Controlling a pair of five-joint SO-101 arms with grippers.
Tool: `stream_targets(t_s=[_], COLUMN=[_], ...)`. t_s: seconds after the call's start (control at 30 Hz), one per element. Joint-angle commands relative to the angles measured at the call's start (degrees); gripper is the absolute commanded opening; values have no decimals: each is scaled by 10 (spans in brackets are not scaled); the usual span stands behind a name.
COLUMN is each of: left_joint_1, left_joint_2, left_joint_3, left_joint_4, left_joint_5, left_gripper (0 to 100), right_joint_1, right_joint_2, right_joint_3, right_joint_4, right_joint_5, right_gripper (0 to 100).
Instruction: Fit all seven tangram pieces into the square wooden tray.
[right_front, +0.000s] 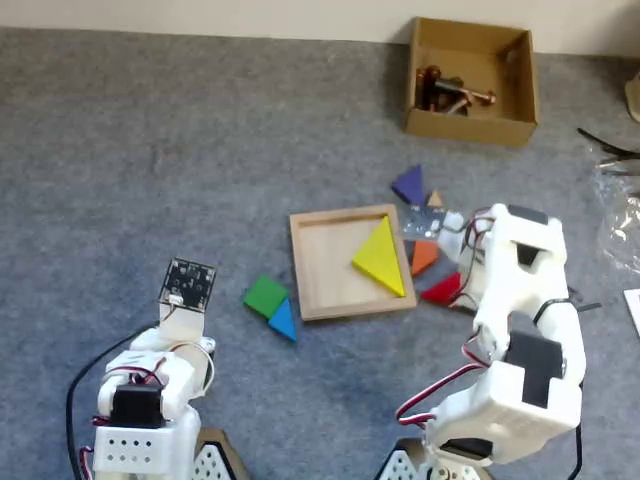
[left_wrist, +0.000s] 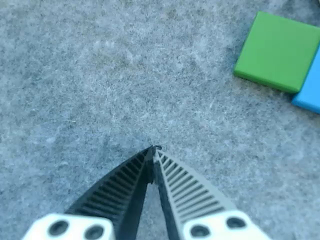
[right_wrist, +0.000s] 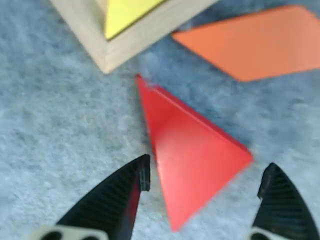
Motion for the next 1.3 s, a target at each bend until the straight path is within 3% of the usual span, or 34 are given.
stream_targets(t_s=[0.0, 1.27], left_joint_1=[14, 14], left_joint_2=[-3, -3], left_joint_3=[12, 12], left_joint_4=[2, 2], left_joint_5=[4, 4], left_gripper=[5, 5], right_joint_1=[-2, -47], right_joint_2=[-7, -10], right_joint_3=[16, 19], right_joint_4=[-42, -109], right_joint_5=[-4, 32], right_gripper=[328, 328])
